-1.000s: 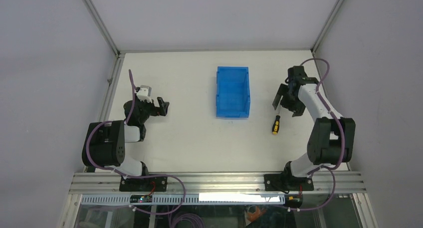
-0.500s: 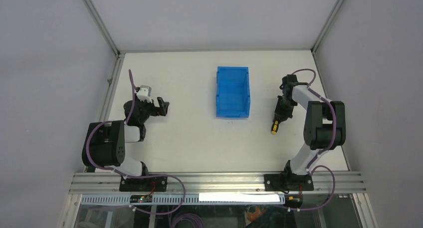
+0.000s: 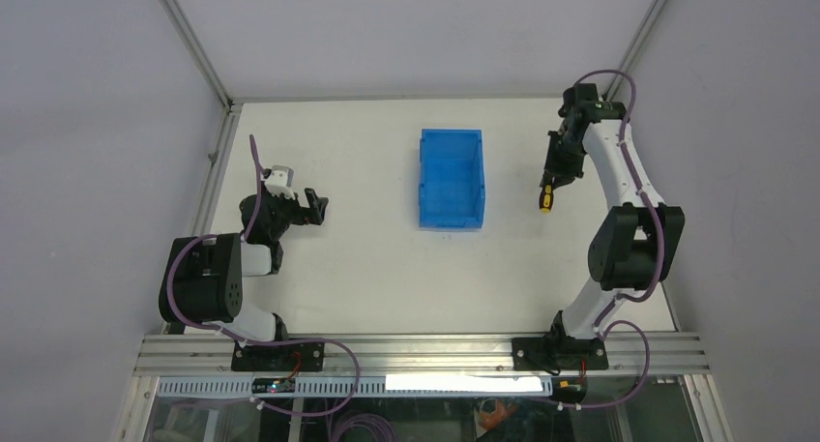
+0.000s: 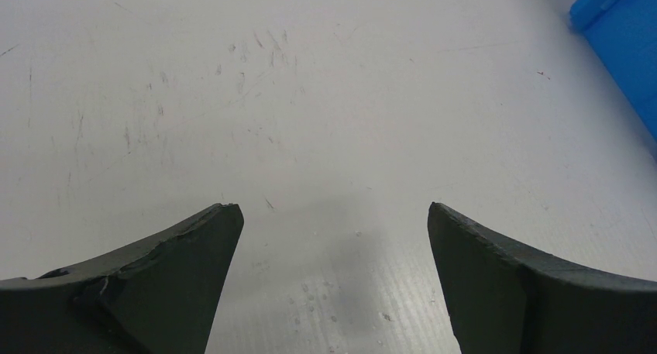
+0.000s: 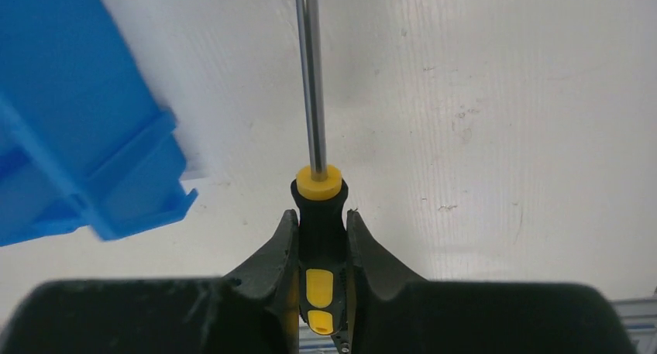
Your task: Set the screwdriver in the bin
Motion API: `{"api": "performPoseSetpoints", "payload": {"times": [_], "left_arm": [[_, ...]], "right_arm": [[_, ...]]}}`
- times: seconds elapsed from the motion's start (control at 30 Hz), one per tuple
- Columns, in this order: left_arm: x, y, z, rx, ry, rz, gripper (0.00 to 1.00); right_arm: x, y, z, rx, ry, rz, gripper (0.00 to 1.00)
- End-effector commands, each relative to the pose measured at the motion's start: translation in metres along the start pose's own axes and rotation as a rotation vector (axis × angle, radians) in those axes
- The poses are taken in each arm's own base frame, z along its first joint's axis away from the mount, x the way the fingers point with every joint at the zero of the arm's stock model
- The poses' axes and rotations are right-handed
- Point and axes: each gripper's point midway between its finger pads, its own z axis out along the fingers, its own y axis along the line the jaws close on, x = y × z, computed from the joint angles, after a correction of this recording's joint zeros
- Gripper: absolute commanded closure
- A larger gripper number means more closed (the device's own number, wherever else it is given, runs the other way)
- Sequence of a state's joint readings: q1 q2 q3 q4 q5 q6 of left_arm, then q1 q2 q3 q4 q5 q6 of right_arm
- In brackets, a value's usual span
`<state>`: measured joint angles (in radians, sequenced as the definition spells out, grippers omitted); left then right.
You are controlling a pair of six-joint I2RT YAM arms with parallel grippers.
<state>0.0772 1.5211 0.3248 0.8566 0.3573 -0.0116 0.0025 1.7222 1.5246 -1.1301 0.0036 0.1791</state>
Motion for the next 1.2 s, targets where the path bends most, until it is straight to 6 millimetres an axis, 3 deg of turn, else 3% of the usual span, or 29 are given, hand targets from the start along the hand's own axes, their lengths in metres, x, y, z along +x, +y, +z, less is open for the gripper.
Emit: {"api": "performPoseSetpoints", "payload": {"times": [0.0, 0.17, 0.37, 0.57, 0.67, 0.83, 1.17], "left_arm": [[-0.022, -0.003, 0.004, 0.013, -0.071, 0.028, 0.01], [-0.022, -0.003, 0.005, 0.013, -0.072, 0.027, 0.01], [-0.021, -0.003, 0.004, 0.013, -0.07, 0.027, 0.01], [-0.021, -0.003, 0.004, 0.012, -0.07, 0.027, 0.01], [-0.021, -0.003, 0.004, 0.013, -0.069, 0.027, 0.01], [-0.021, -0.003, 0.005, 0.013, -0.071, 0.028, 0.01], [-0.022, -0.003, 0.004, 0.012, -0.074, 0.029, 0.01]], "right_arm": [[0.005, 0.009, -0.071, -0.064, -0.005, -0.023, 1.0], [-0.018, 0.033, -0.107, -0.155, -0.097, 0.007, 1.0], [-0.032, 0.118, -0.125, -0.303, -0.212, -0.073, 1.0], [-0.031, 0.206, -0.113, -0.34, -0.256, -0.273, 1.0], [-0.028, 0.234, -0.101, -0.338, -0.255, -0.371, 1.0], [-0.014, 0.248, -0.057, -0.286, -0.178, -0.509, 1.0], [0.003, 0.222, 0.035, -0.129, -0.097, -0.591, 1.0]]}}
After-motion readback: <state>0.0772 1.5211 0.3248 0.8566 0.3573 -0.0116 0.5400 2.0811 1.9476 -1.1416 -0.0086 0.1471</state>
